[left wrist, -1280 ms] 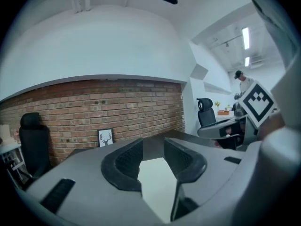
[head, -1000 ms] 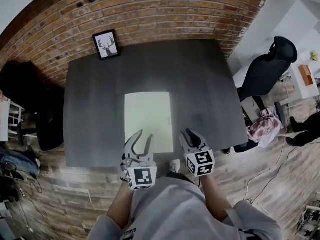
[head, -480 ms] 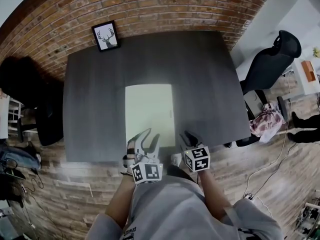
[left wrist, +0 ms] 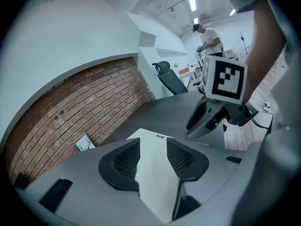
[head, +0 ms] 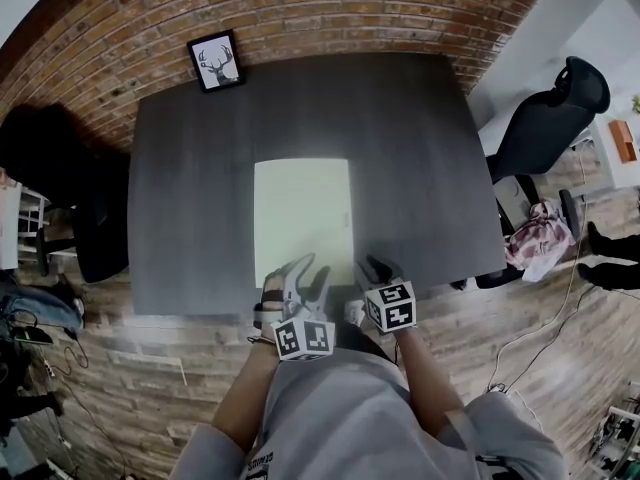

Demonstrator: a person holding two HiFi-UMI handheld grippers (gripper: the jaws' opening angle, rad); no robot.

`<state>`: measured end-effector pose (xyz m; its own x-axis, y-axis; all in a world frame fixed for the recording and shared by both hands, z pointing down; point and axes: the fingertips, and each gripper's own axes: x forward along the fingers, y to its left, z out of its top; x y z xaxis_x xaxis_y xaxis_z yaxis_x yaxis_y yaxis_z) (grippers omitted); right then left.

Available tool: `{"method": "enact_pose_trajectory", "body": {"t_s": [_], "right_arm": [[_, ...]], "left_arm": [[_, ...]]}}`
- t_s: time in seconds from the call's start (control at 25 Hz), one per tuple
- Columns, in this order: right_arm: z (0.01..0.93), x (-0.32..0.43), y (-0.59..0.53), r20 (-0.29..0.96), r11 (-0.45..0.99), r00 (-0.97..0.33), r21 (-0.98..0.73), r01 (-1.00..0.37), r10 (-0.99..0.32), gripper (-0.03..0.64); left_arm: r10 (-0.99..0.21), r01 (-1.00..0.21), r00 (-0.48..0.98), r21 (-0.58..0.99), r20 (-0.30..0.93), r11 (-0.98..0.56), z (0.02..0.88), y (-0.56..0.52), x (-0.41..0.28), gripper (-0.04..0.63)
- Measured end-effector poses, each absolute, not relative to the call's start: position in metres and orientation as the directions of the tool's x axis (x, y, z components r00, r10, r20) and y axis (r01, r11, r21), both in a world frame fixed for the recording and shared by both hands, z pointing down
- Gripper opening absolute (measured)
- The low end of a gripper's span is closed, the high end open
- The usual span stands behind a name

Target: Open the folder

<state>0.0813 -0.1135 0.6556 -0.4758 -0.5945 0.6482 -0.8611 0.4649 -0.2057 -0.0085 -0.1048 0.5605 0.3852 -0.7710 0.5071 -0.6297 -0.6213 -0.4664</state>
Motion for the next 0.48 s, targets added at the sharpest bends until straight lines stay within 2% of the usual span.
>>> {"method": "enact_pose_trajectory", "body": {"t_s": [0.48], "right_arm": [[0.672,0.077,-0.11,0.675,0.465,-0.473,-0.212,-0.859,-0.566,0.094]], "left_arm": [[-0.761,-0.621,0.381,-0.465,0.525,-0.631,0.566,-0.098,-0.005,0.172]]}}
